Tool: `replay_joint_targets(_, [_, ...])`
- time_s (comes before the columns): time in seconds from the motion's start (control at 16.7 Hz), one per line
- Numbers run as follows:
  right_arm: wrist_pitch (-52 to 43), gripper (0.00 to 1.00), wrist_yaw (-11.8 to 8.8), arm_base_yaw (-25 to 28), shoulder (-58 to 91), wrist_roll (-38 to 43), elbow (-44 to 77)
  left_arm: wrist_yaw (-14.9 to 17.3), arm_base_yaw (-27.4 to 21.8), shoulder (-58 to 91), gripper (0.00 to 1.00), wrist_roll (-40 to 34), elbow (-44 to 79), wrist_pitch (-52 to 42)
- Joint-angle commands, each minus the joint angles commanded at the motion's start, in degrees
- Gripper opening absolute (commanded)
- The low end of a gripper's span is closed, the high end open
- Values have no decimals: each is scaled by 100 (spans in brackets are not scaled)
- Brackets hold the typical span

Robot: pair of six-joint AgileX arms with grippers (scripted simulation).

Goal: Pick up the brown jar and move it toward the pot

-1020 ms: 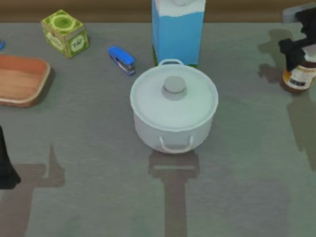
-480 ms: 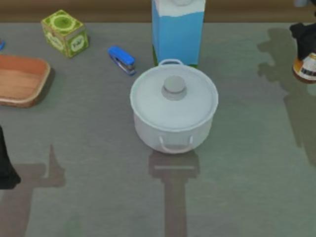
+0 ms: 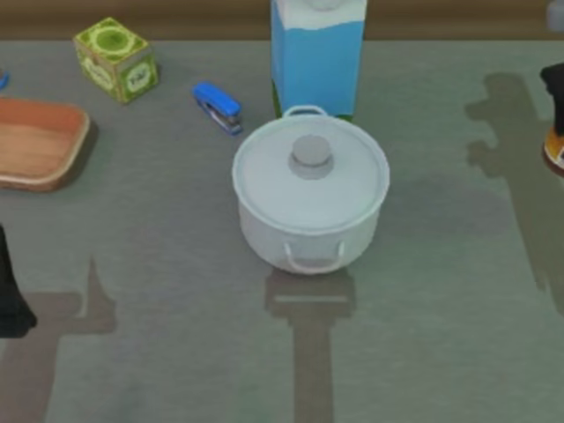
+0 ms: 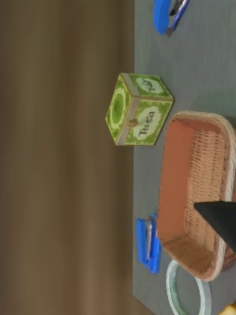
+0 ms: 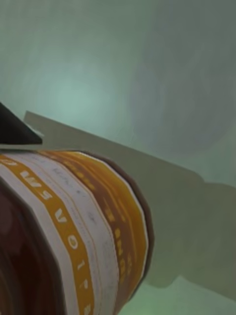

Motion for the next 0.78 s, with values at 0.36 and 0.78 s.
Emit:
replay_joint_targets(0.36, [116,0,-4,6,-264,-4,-281,0,0,0,100,0,0,0])
replay_joint_targets(0.78, [400,0,87,431,-226,943,-524,0,0,0,100,0,0,0])
